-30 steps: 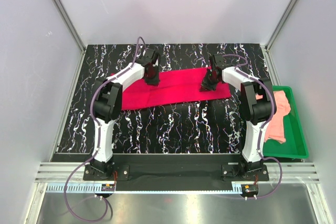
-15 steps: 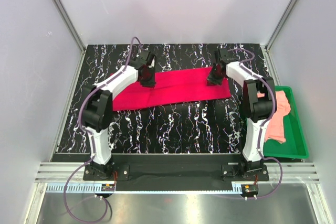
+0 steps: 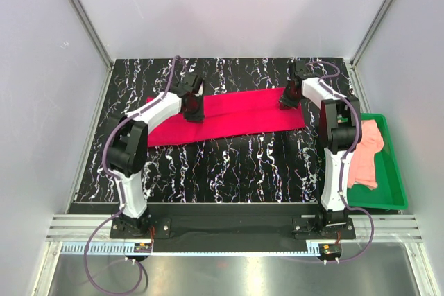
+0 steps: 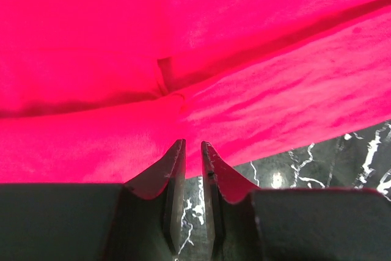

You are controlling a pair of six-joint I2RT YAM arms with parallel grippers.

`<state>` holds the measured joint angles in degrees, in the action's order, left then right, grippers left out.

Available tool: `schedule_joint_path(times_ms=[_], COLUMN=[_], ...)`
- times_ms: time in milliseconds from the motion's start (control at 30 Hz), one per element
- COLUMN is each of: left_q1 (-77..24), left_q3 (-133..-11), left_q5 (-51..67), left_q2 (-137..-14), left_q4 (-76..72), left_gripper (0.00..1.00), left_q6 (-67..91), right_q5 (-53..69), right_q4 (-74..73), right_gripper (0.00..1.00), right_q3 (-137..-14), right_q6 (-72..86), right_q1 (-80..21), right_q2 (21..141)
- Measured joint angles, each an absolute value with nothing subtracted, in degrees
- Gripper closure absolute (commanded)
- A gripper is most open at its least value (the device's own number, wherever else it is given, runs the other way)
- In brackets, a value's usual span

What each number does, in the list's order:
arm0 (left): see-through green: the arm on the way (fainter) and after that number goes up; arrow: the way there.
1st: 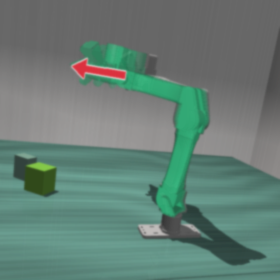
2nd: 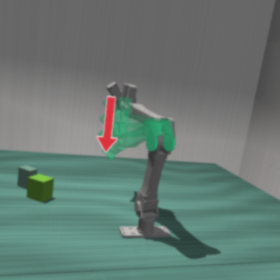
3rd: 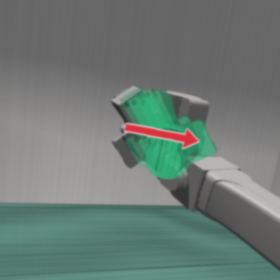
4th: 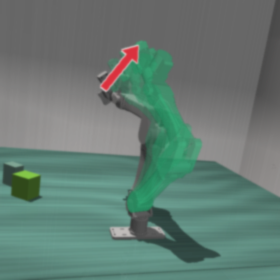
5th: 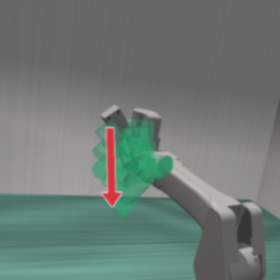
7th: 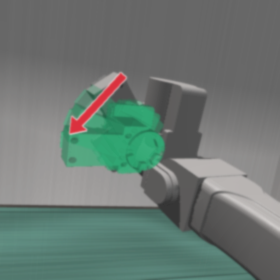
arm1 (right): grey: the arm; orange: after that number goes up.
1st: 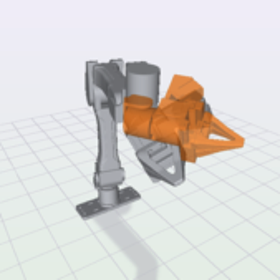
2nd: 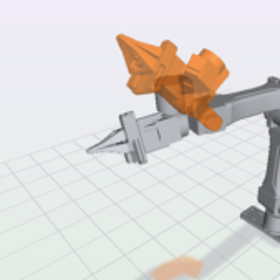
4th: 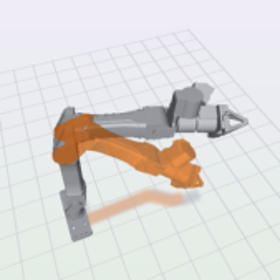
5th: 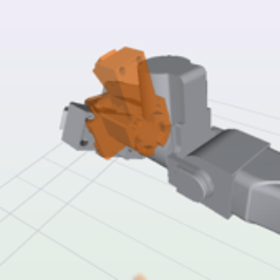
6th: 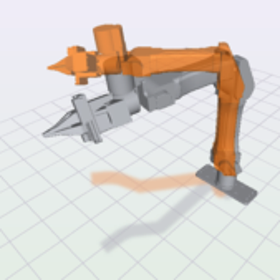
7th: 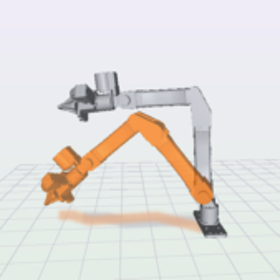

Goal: Fold and stack the t-shirts
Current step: Fold the tshirt

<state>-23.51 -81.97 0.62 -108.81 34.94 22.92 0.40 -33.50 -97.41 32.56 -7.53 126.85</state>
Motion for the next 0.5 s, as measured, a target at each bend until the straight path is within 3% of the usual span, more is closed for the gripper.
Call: schedule_joint_path(times_ms=[500], left_q1=[-23.4], left_q3=[-88.7], left_q5=[1.0], left_q2=[-119.8], left_q4=[35.9], left_gripper=[0.80], left_q6=[22.2], right_q5=[0.5], right_q4=[-33.8], right_gripper=[0.98], right_q3=[-97.4], right_q6=[32.4], right_q1=[-7.2], right_q2=[127.0])
